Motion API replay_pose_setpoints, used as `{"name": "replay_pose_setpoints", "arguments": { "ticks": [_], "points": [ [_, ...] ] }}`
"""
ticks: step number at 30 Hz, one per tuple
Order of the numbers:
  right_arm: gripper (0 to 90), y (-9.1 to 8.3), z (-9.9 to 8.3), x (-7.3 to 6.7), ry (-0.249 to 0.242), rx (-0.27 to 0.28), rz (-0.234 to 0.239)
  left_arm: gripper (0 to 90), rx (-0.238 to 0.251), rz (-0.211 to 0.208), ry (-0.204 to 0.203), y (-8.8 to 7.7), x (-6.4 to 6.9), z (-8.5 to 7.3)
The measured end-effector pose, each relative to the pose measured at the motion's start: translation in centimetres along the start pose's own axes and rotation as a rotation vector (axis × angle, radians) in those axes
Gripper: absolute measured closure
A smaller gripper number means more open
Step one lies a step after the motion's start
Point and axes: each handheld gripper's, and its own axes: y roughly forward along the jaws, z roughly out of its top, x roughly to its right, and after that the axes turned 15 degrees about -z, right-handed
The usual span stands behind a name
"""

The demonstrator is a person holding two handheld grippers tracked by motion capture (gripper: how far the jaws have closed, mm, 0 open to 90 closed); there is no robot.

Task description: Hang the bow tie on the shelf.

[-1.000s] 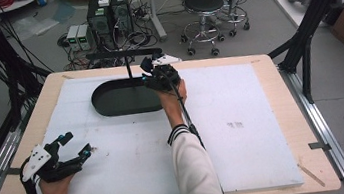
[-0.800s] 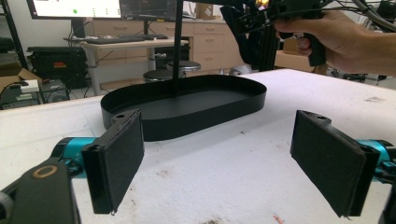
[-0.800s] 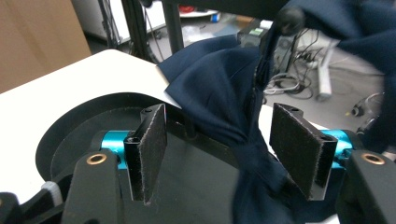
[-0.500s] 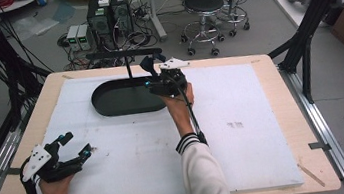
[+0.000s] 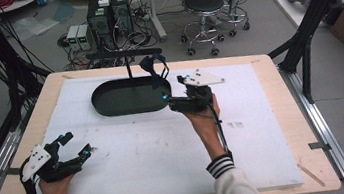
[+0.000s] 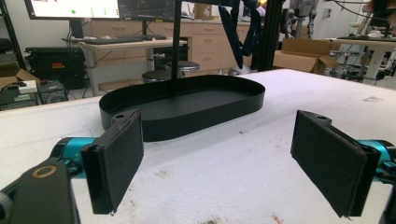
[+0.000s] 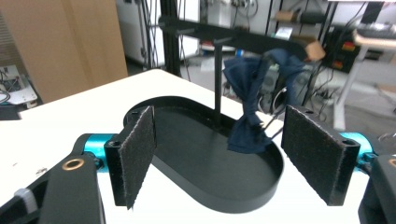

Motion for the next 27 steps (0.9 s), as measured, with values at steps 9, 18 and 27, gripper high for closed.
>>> {"name": "replay_pose_setpoints", "arguments": {
  "ticks": [9,18,27],
  "points": [
    [20.0,-6.8,-3.9,2.7,0.015,0.056,-0.064,16.9,-0.002,-0.001,0.0,0.0,-0.1,0.0],
    [12.6,-11.5,-10.1,4.4,0.051,0.089,-0.12,16.9,-0.01,0.0,0.01,0.1,0.1,0.0],
    [12.2,-13.7,-14.2,5.2,0.072,0.111,-0.169,16.9,-0.011,0.007,0.0,-0.1,0.0,0.1]
  ]
}}
